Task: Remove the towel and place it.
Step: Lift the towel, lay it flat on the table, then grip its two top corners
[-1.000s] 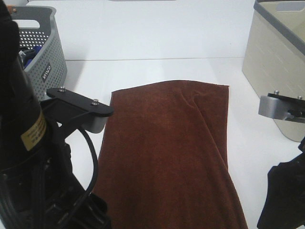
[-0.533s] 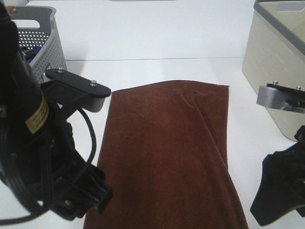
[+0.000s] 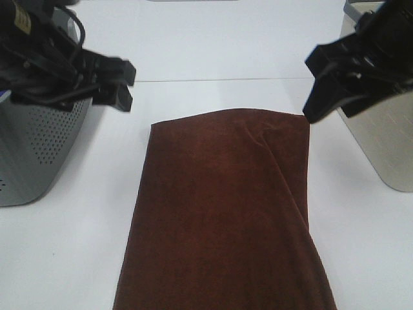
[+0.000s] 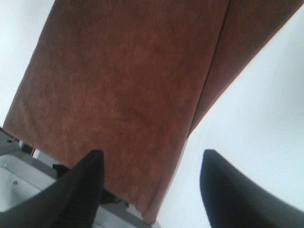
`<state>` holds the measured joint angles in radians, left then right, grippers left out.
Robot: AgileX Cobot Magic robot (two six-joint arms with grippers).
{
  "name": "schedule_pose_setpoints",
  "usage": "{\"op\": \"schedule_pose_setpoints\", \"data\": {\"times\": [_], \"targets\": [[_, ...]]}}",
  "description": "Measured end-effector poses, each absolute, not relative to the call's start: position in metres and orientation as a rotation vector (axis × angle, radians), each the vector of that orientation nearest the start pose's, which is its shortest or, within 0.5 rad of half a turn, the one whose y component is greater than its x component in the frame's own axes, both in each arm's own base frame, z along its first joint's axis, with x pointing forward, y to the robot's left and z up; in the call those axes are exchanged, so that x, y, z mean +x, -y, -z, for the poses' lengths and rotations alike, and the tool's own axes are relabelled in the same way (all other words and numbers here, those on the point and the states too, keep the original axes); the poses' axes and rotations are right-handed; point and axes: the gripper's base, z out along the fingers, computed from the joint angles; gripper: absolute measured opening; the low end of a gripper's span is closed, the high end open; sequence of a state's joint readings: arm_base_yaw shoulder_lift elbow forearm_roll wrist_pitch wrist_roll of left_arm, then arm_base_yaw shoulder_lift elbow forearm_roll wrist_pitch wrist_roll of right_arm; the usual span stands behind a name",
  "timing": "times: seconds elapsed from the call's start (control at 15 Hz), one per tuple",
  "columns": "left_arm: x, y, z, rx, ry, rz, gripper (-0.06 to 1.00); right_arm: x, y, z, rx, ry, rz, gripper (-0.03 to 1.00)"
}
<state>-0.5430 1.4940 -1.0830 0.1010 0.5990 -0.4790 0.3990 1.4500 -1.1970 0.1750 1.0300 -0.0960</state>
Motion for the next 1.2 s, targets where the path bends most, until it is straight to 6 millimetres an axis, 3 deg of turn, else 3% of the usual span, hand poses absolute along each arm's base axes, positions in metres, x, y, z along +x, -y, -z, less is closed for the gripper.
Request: {"op": "schedule_pose_setpoints", "data": {"times": [0.2, 0.4, 0.67, 0.87, 1.0, 1.2], "targets": [[0.310, 0.148, -0.288, 0.130, -2.423, 0.302, 0.73, 0.317, -0.140, -0.302, -0.474, -2.720, -0.211, 0.55], [0.339, 0.156, -0.279, 0.175, -2.427, 0.267, 0.72, 0.366, -0.153, -0.271, -0.403, -2.778, -0.099, 0.54], [0.365, 0.169, -0.263, 0.218, -2.446, 0.243, 0.72, 0.421, -0.162, -0.212, -0.317, -2.841, 0.114, 0.52], [0.377, 0.175, -0.255, 0.233, -2.452, 0.235, 0.72, 0.450, -0.157, -0.180, -0.283, -2.831, 0.239, 0.44], [0.380, 0.176, -0.247, 0.249, -2.466, 0.224, 0.72, 0.469, -0.143, -0.162, -0.216, -2.843, 0.251, 0.41], [0.381, 0.176, -0.244, 0.254, -2.471, 0.221, 0.72, 0.481, -0.129, -0.146, -0.163, -2.857, 0.266, 0.38]]}}
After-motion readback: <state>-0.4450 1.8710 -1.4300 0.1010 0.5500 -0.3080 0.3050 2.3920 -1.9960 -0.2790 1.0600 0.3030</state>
